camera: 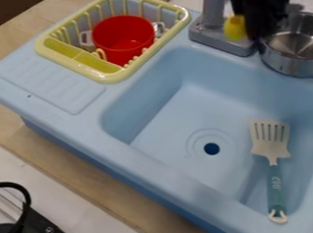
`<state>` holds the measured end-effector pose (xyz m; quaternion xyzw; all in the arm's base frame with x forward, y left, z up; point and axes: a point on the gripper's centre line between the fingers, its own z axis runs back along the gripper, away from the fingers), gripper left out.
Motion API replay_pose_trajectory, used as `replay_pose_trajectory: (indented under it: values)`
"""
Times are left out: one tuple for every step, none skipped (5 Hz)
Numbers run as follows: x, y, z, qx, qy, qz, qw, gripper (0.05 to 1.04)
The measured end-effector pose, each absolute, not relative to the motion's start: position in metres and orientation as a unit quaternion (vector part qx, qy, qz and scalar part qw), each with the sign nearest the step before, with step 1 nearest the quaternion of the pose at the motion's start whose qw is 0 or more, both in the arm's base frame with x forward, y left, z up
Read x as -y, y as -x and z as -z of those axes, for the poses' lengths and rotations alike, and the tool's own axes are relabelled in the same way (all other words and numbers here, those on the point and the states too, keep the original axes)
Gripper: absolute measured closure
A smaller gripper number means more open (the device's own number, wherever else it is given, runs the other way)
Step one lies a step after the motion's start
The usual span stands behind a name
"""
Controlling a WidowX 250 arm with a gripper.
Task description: Pick up the yellow knife and put in the silver pot
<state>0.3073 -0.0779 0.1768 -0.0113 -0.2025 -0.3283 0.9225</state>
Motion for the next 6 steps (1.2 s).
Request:
replay_pose_trajectory:
  values:
    - [0.082,-0.321,-0.175,0.209,0.006,0.333,0.919,0.777]
    - [0.084,-0.332,-0.172,0.213,-0.002,0.338,0.917,0.778]
    - [0.085,-0.339,-0.175,0.227,-0.006,0.341,0.912,0.778]
    - [0.087,-0.345,-0.179,0.251,-0.013,0.349,0.903,0.777]
    - [0.092,-0.348,-0.177,0.268,-0.003,0.348,0.898,0.777]
    - [0.095,-0.353,-0.176,0.282,-0.003,0.353,0.892,0.778]
